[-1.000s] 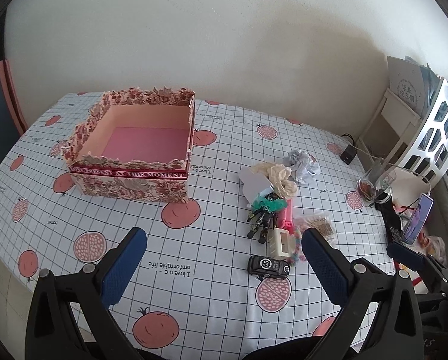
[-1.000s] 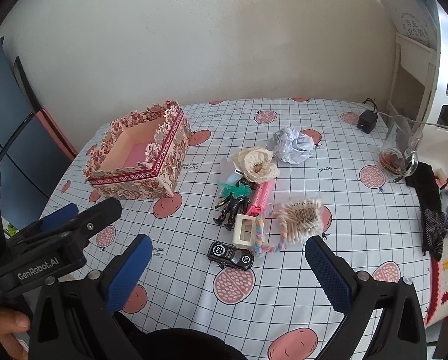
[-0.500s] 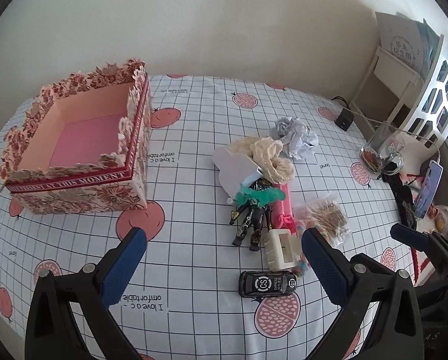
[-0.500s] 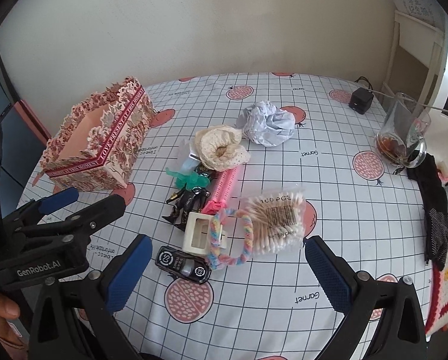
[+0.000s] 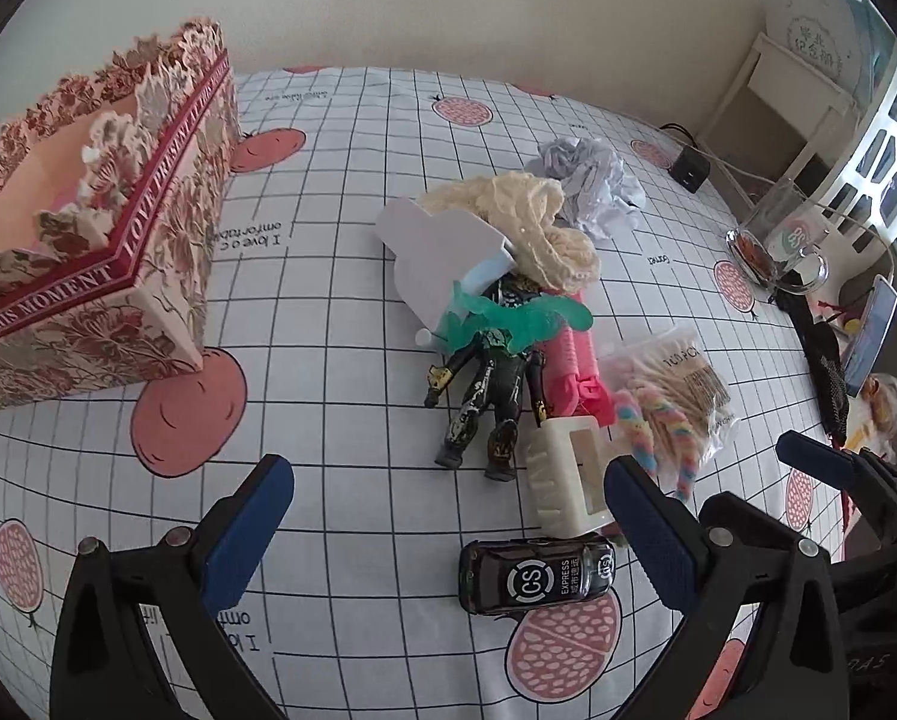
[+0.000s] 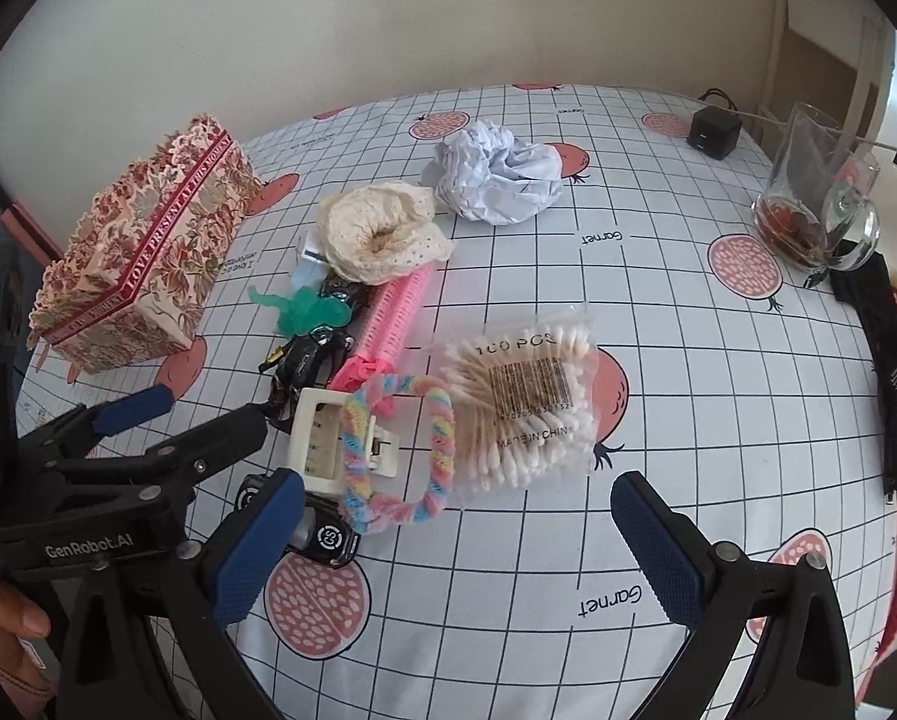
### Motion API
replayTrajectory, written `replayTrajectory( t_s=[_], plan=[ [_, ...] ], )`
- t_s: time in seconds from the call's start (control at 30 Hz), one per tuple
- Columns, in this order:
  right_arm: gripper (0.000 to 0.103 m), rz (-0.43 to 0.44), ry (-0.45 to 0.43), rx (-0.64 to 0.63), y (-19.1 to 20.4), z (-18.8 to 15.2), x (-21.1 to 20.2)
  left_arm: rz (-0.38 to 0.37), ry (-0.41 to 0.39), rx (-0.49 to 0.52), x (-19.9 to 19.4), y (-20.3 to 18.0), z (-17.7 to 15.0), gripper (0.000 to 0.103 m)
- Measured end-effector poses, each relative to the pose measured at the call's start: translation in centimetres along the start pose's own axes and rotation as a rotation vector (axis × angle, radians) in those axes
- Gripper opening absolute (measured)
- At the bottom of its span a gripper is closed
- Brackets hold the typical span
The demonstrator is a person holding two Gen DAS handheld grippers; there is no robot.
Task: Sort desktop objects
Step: 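Move both grippers toward the pile of small items beside the gift box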
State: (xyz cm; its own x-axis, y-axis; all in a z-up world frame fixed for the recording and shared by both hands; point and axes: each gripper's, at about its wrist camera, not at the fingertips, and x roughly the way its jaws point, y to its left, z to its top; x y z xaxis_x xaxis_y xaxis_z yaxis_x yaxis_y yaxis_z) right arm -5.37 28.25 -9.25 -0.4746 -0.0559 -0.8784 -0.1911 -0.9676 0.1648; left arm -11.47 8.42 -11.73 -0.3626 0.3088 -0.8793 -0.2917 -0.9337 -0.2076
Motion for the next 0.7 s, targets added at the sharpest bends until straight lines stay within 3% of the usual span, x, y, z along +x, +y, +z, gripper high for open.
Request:
replayTrajectory(
  t_s=[0.2,0.53,0.7],
  plan=[
    [0.103,-0.056,-0.019,0.036,-1.8,0.8,0.8,-0.02,-0.002,-0.045,1.3,1.1,0.7,0.103],
    [0.103,-0.1,-0.026,0.104,-3.9,1.7,2.7,-0.027,-0.058,0.004,1.5,0.5,2.2,0.103],
    [0.101,-0.064,-0.006,0.105,-3.9,1.9,3.8,-0.022,-0.017,0.059,2.6,-0.4,2.9,0.103]
  ],
)
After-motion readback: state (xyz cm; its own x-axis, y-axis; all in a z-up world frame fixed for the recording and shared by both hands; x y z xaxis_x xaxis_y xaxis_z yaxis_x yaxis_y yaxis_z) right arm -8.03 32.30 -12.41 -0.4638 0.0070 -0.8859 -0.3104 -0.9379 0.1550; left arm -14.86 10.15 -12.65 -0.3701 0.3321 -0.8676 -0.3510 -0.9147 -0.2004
